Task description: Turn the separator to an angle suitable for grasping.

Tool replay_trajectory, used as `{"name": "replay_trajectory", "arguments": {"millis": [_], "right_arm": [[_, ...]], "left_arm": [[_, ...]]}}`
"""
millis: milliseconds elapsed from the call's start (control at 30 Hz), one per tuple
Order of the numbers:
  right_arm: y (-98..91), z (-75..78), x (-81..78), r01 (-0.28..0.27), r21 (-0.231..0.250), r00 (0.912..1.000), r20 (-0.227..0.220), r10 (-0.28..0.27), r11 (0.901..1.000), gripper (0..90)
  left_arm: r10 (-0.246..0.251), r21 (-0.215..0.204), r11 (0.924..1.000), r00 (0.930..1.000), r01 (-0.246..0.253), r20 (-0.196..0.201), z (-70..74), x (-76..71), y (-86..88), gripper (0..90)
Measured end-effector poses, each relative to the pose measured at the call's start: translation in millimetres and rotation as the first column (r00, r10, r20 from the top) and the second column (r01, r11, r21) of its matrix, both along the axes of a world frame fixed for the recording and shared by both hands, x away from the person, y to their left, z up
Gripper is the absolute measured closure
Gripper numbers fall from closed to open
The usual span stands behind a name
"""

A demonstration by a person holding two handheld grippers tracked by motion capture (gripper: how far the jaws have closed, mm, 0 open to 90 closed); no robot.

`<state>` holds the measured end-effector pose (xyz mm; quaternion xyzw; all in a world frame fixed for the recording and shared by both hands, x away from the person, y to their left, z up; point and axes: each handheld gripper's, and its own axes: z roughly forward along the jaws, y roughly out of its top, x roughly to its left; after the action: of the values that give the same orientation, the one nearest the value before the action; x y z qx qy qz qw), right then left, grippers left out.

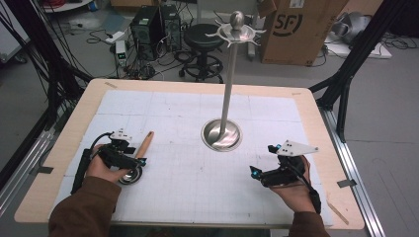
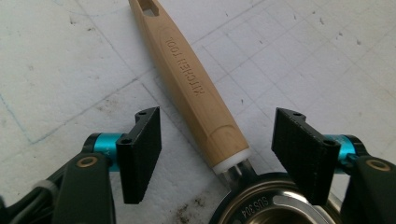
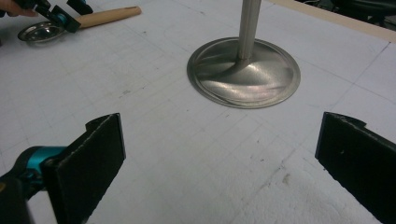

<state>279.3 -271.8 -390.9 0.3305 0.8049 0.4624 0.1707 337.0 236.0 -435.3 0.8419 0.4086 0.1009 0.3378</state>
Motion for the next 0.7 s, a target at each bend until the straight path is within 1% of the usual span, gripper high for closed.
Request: {"name": "replay_trajectory", "arguments": {"millis": [67, 167, 200, 333, 467, 500, 533, 567, 600, 633, 700], "right_arm": [[0.1, -0.5, 0.4, 0.0, -0.006, 1.0, 0.003, 0.0, 1.0, 0.3], [0.0, -0.6, 0.6, 0.001, -0.007, 1.0, 0.0, -0.001, 1.0, 0.3], [0.2, -0.7, 0.6, 0.004, -0.006, 1.0, -0.001, -0.004, 1.0, 0.3], [0.5, -1.3, 0.6, 0.003, -0.009, 1.0, -0.004, -0.003, 1.0, 0.3], [0.8, -1.5, 0.8, 0.005, -0.013, 1.0, -0.003, -0.005, 0.9999, 0.3], [0.8, -1.5, 0.8, 0.004, -0.012, 1.0, -0.003, -0.004, 0.9999, 0.3], [0.7, -1.5, 0.8, 0.004, -0.012, 1.0, -0.003, -0.004, 0.9999, 0.3], [0.5, -1.5, 0.8, 0.004, -0.015, 1.0, -0.002, -0.004, 0.9999, 0.3], [0.5, -1.5, 0.8, 0.004, -0.015, 1.0, -0.002, -0.004, 0.9999, 0.3], [0.4, -1.5, 0.6, 0.006, -0.013, 1.0, -0.004, -0.006, 0.9999, 0.3], [0.1, -1.7, 0.6, 0.006, -0.016, 1.0, -0.004, -0.006, 0.9999, 0.3]], "left_arm": [[0.006, -0.004, 1.0, 0.9999, -0.006, -0.009, 0.1, 0.3, 0.3, 38.7], [0.014, 0.005, 0.9999, 0.9998, -0.014, -0.016, 0.5, 1.3, 1.3, 42.9], [0.021, -0.001, 0.9998, 0.9996, -0.021, -0.017, 0.4, 1.6, 1.0, 44.1], [0.023, 0.011, 0.9997, 0.9995, -0.023, -0.02, 0.8, 2.4, 0.0, 46.1], [0.022, 0.059, 0.998, 0.9997, -0.022, -0.009, 2.4, 2.1, -4.1, 49.8], [0.022, 0.059, 0.998, 0.9997, -0.022, -0.009, 2.4, 2.1, -4.1, 50.8], [0.015, 0.074, 0.9972, 0.9998, -0.015, -0.009, 2.9, 2.2, -5.1, 51.5], [0.0, 0.098, 0.9952, 1.0, 0.0, -0.008, 4.1, 2.0, -8.3, 52.8], [0.0, 0.098, 0.9952, 1.0, 0.0, -0.008, 4.1, 2.0, -8.3, 54.6], [-0.005, 0.107, 0.9942, 1.0, 0.005, -0.006, 4.4, 1.4, -10.7, 54.6], [-0.013, 0.103, 0.9946, 0.9999, 0.014, -0.011, 4.8, 1.3, -10.3, 55.6]]}}
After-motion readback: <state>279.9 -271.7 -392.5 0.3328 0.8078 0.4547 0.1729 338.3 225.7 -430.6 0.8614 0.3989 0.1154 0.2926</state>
